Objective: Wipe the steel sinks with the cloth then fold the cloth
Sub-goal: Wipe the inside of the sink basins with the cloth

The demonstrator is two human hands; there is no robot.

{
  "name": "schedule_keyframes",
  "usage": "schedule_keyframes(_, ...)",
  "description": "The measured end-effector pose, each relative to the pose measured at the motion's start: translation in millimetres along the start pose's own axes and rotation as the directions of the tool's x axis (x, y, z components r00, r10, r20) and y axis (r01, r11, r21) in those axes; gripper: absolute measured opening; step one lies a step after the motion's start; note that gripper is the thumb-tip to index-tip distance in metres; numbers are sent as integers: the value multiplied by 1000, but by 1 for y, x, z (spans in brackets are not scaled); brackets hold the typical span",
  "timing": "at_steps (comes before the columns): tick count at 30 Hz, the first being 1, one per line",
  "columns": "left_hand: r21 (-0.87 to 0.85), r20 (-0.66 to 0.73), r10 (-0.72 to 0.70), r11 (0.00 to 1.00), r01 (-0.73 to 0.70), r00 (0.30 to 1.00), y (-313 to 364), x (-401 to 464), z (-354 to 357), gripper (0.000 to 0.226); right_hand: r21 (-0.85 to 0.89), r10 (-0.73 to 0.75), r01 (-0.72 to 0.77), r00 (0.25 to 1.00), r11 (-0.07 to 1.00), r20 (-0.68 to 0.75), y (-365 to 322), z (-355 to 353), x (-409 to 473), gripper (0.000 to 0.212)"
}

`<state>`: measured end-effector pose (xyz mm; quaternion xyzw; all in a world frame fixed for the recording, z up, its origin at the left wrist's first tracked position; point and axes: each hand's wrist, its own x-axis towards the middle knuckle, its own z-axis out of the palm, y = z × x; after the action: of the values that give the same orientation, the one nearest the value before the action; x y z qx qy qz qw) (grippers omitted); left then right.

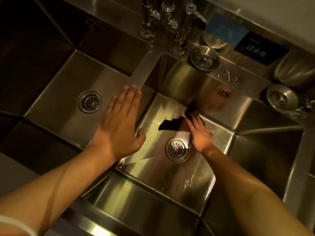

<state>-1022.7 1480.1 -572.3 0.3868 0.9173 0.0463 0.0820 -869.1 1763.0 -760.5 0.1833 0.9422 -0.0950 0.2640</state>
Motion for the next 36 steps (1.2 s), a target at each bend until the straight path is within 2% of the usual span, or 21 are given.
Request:
schedule_keyframes(2,-12,1,-1,1000,1,1000,1,0,-1,102,72,145,-146,989,987,18,22,14,-28,88)
schedule_keyframes(4,-17,12,-1,1000,1,1000,0,1,-2,103,54,263,-265,964,963,49,29,31,-59,86)
schedule_keyframes(5,-15,22,-1,1000,1,1000,0,1,-1,104,22,296,-297,954,955,42,27,41,-74,84)
schedule_keyframes(7,-6,42,-6,1000,6,999,-1,1,-2,106,41,265,-265,964,963,23,16,62,-103,78)
schedule_keyframes(11,13,40,-7,1000,7,999,1,1,-2,105,38,77,-84,984,996,158,-12,98,-144,87)
schedule_keyframes(13,13,29,-5,1000,5,1000,0,1,-1,104,6,-100,102,965,995,242,-26,110,-152,92)
schedule_keyframes(15,9,13,-4,1000,4,1000,0,0,0,104,36,-296,299,909,954,294,-42,115,-153,91)
schedule_keyframes(18,11,-10,0,1000,1,1000,0,-1,2,104,20,-546,563,790,826,280,-71,117,-143,77)
schedule_keyframes(20,21,-25,-4,1000,5,1000,0,-1,3,103,-20,-648,676,714,737,266,-102,118,-132,72)
schedule_keyframes(22,12,-32,-7,1000,7,999,0,-2,2,104,-13,-685,710,683,704,255,-135,116,-111,69)
schedule_keyframes(25,29,-21,-13,999,14,1000,0,-2,2,106,-79,-688,715,692,694,220,-164,104,-74,71)
schedule_keyframes(28,47,-6,-11,999,11,1000,-1,-1,3,107,-190,-653,687,727,702,213,-160,80,-34,108)
schedule_keyframes(30,35,-6,-12,999,12,1000,-1,-1,3,106,-235,-604,630,776,740,180,-149,58,-10,119)
schedule_keyframes(32,30,-4,-6,1000,6,1000,-1,-1,3,103,-203,-522,529,848,824,92,-134,39,10,113)
schedule_keyframes(34,21,-6,-6,1000,6,1000,-1,-1,3,103,-119,-376,372,926,920,-11,-113,20,23,96)
schedule_keyframes(36,9,-6,-12,1000,12,1000,-1,-1,2,103,-57,-253,250,966,967,-46,-86,4,30,84)
